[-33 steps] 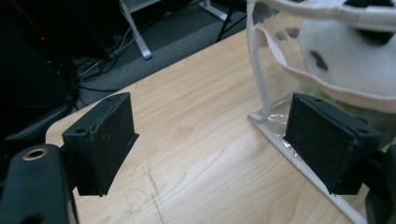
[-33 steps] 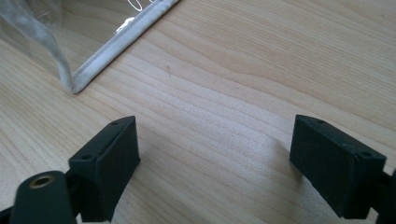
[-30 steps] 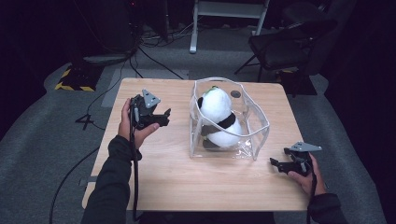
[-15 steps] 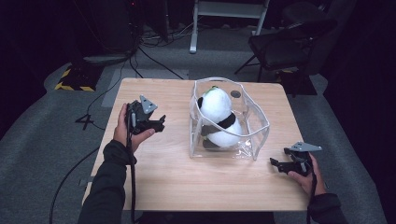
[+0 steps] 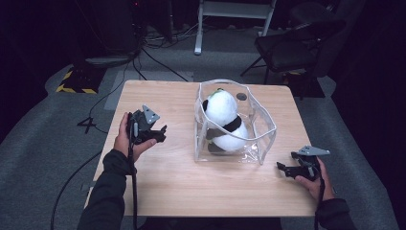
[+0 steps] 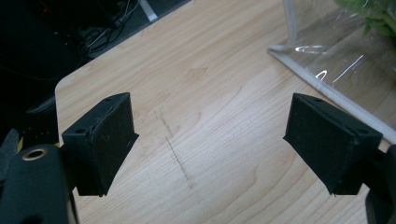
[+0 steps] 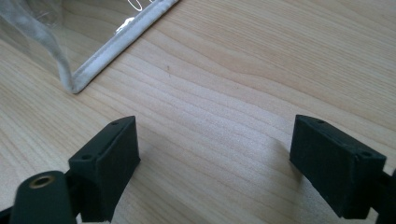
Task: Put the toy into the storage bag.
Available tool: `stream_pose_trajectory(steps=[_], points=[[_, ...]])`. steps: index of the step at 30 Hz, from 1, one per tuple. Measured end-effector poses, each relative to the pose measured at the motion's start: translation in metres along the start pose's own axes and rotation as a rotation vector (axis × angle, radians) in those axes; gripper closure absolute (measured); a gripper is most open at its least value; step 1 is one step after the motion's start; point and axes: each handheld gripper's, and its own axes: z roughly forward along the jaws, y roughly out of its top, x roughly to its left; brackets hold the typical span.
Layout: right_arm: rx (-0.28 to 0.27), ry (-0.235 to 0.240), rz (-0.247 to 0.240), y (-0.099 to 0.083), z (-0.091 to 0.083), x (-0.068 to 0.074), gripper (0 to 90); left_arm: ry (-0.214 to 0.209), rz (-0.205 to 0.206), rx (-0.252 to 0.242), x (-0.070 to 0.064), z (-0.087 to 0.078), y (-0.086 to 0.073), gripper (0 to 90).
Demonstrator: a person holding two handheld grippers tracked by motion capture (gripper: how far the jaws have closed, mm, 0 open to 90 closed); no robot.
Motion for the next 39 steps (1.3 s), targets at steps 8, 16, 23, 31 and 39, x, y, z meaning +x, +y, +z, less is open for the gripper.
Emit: stream_pose_trajectory(steps=[8,16,23,31,39], points=[[0.000,0.000,0.000,0.000,0.000,0.000,15.7,0.001,-0.003,0.035,0.001,0.005,-0.015,16.0],[0.000,0.000,0.000,0.000,0.000,0.000,15.6,-0.011,0.000,0.076,0.001,0.009,-0.031,16.0],[0.000,0.000,0.000,0.000,0.000,0.000,15.6,-0.020,0.008,0.106,-0.001,0.010,-0.045,16.0],[0.000,0.000,0.000,0.000,0.000,0.000,15.6,-0.025,0.016,0.145,-0.005,0.013,-0.064,16.0],[0.000,0.000,0.000,0.000,0.000,0.000,15.7,-0.062,-0.003,0.173,-0.005,0.012,-0.078,16.1]])
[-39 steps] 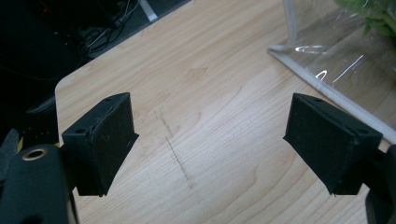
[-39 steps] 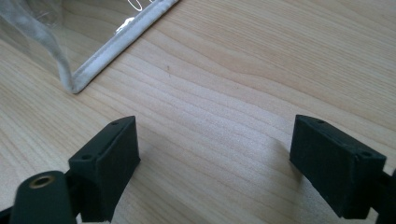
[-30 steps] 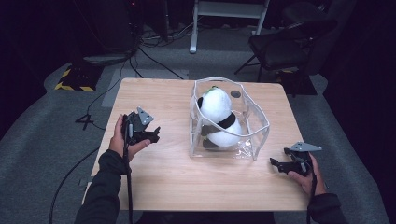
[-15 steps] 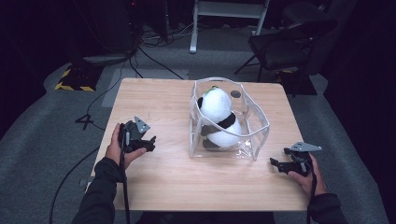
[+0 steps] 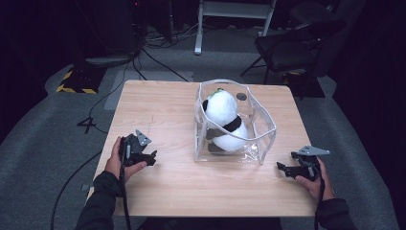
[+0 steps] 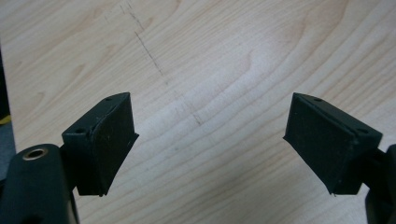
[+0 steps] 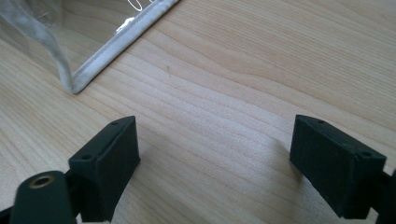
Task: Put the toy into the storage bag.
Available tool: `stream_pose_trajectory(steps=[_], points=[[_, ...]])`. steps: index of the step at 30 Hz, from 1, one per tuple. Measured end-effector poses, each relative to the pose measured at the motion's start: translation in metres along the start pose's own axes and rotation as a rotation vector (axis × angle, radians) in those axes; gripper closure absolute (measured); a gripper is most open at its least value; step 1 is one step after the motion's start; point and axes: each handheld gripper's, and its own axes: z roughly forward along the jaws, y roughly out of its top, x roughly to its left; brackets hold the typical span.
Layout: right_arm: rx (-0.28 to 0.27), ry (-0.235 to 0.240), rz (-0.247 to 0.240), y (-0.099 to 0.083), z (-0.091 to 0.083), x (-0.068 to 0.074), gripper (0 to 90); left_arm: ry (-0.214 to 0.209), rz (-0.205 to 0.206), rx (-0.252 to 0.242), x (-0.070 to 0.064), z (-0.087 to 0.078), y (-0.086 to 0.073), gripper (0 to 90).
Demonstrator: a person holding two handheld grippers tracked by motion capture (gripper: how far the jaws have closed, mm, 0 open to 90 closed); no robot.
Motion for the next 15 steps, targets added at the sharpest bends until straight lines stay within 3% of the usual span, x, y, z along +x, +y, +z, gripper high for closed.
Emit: stream_pose_trajectory(steps=[3,8,15], points=[[0.000,0.000,0.000,0.000,0.000,0.000,15.6,0.016,-0.003,-0.006,-0.001,-0.002,-0.004,16.0],[0.000,0.000,0.000,0.000,0.000,0.000,15.7,0.014,0.009,0.015,-0.003,0.000,-0.013,16.1],[0.000,0.000,0.000,0.000,0.000,0.000,15.6,0.008,-0.008,0.019,-0.002,0.001,-0.028,16.1]])
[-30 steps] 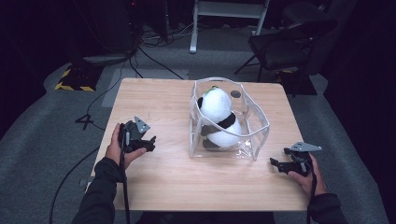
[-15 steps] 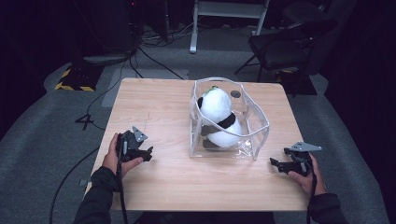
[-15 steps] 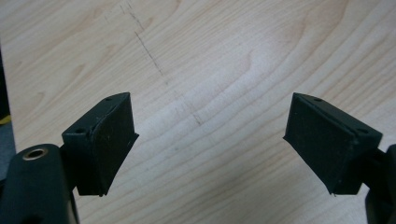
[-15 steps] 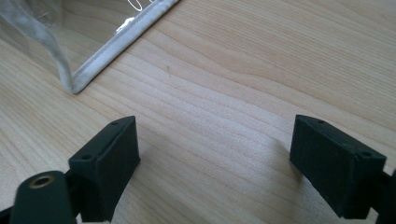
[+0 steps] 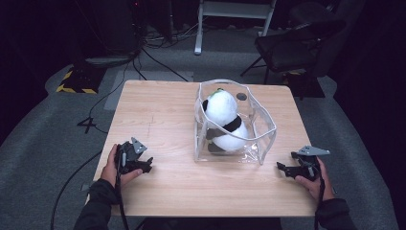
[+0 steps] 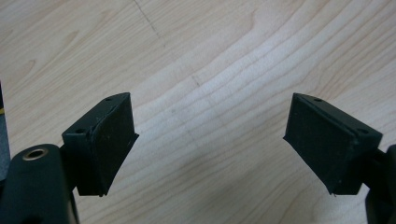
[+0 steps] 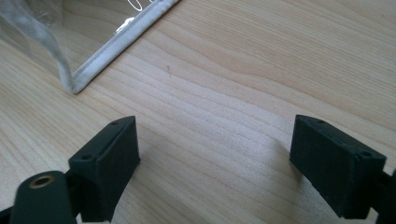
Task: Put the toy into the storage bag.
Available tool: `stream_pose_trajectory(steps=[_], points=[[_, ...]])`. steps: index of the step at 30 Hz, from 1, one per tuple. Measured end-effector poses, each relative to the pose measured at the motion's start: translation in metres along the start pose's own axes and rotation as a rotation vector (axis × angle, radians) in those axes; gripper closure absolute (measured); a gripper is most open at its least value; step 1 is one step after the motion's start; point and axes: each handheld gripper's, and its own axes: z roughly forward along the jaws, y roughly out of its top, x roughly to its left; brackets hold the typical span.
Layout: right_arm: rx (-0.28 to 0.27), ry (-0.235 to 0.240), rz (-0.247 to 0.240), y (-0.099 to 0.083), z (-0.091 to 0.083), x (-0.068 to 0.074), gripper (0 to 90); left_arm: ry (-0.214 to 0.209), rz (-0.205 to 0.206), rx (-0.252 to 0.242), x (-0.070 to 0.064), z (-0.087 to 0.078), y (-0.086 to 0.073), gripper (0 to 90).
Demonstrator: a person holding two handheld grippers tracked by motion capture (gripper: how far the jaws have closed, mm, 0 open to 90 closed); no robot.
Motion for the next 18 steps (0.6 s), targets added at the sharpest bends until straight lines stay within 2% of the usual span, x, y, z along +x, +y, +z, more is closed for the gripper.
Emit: stream_pose_trajectory(steps=[6,13,18], points=[[0.000,0.000,0.000,0.000,0.000,0.000,15.6,0.012,-0.009,0.009,-0.002,0.000,-0.011,16.1],[0.000,0.000,0.000,0.000,0.000,0.000,15.7,0.007,-0.030,0.018,-0.001,0.000,-0.023,16.2],[0.000,0.000,0.000,0.000,0.000,0.000,15.6,-0.002,-0.058,0.002,0.000,-0.003,-0.032,16.2]])
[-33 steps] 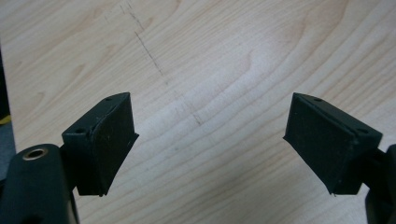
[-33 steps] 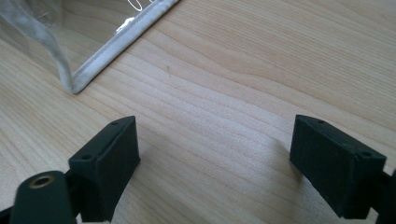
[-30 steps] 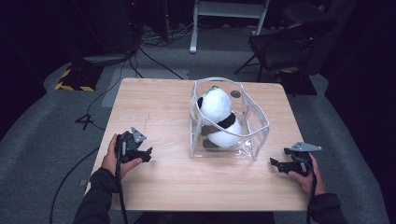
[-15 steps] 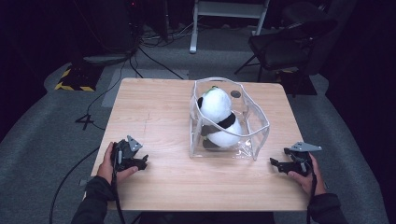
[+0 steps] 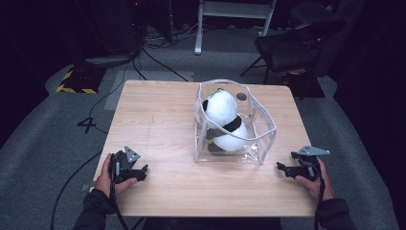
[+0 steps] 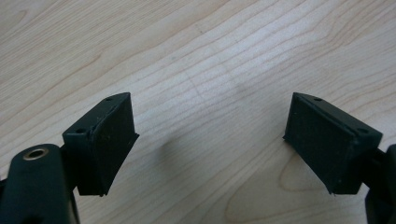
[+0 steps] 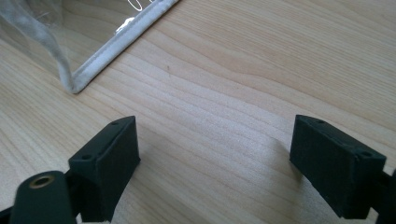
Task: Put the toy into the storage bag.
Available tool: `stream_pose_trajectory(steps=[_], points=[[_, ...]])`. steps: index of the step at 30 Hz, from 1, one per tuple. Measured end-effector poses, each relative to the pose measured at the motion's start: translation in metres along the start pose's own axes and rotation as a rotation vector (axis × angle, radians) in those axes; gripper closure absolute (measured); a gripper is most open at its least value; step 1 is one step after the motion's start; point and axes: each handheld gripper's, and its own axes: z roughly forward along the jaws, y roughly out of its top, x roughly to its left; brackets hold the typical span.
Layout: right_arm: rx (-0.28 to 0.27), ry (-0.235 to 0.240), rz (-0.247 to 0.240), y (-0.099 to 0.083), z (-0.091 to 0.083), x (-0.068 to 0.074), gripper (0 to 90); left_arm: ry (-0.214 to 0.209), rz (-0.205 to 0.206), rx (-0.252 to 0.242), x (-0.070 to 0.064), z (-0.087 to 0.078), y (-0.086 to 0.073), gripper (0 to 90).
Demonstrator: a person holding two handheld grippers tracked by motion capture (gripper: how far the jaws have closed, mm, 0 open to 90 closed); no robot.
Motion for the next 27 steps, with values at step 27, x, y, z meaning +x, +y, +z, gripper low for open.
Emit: stream_pose_trajectory(steps=[27], points=[[-0.001,0.002,-0.001,0.000,0.000,0.000,15.6,-0.113,-0.189,-0.084,0.011,-0.009,-0.037,15.6]])
